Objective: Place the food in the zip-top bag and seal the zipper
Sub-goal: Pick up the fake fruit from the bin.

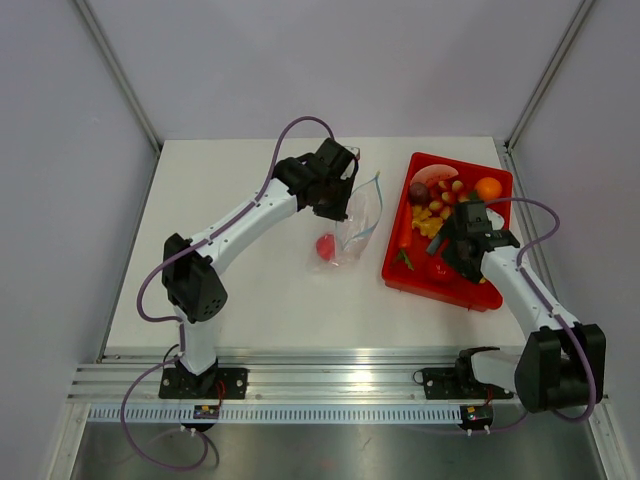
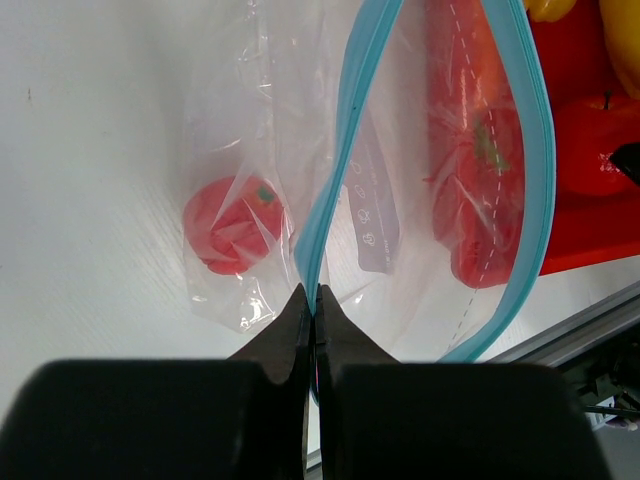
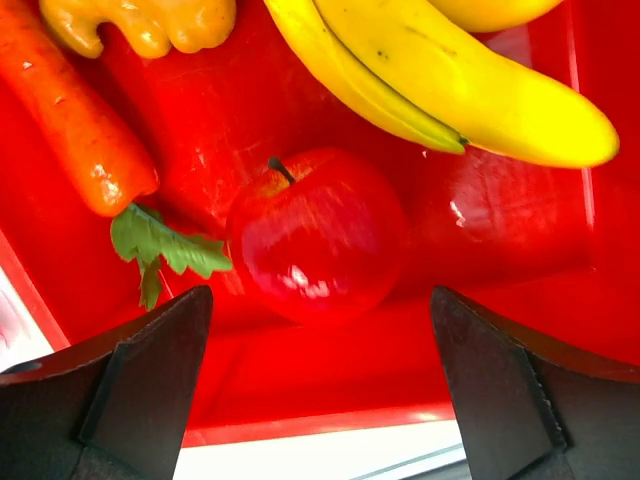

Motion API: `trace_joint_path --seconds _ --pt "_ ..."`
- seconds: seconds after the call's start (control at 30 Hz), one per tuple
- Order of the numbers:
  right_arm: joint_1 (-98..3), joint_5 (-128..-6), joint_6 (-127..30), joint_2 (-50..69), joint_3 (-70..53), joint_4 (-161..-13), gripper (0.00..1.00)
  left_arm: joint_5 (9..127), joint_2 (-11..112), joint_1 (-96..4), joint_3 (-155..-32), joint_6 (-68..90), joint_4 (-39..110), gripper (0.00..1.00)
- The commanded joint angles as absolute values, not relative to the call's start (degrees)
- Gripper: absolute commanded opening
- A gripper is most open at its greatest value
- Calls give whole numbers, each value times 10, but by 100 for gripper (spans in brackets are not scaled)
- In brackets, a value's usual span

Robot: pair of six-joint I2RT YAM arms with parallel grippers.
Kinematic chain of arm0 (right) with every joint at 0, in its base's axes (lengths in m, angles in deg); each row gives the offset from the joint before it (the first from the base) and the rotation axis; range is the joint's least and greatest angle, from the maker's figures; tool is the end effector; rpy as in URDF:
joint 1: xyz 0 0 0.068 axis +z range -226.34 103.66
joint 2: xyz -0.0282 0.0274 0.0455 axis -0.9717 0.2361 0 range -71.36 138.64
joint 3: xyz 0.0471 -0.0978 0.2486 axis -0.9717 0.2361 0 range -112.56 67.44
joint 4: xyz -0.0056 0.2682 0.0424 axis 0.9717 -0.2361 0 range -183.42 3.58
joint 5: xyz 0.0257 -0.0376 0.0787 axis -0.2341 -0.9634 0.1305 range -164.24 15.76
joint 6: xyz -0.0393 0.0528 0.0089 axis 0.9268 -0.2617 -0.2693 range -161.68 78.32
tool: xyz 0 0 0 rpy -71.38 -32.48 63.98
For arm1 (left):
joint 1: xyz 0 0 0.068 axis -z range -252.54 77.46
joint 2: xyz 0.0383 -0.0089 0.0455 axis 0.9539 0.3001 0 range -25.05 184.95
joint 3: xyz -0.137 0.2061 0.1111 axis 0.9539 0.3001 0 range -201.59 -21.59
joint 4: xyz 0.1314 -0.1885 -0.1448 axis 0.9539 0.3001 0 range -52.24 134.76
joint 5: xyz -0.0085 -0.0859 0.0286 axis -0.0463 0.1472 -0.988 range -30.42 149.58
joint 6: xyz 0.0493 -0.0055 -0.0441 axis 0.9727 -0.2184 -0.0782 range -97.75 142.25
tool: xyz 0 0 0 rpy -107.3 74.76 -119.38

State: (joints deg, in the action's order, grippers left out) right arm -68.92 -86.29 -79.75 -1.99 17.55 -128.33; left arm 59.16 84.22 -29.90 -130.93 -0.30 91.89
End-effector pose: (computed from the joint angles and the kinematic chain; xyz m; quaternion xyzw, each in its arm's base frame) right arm 0.2481 0.0212 0.2201 0.2797 0.9225 0.0012 0.2659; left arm 0.3215 -0.2955 0.3190 0.1648 0.9368 -0.1632 0.2618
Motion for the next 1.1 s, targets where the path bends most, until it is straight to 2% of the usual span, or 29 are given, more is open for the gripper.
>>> trace_joint_path --seconds 0.0,0.33,0.4,0.57,0.63,0.83,1.07 --pt "-703 -833 -802 2 187 -1226 98 591 838 -295 -1315 -3 897 0" --pt "-704 -833 -775 70 174 -1180 100 592 839 -289 -1315 1 898 0" --pt "-704 -836 -775 70 174 -1180 93 591 839 -289 -1314 1 899 0" --pt "-704 -837 -773 36 175 -1193 70 591 838 -287 -1314 0 899 0" --pt "-704 -837 -771 24 168 -1202 65 591 839 -286 -1317 -2 897 0" --pt "-704 -826 -766 -51 128 -1251 62 591 850 -282 -1332 -4 901 0" --pt "-693 -745 -765 -106 32 -1275 60 592 848 -280 -1329 -5 901 0"
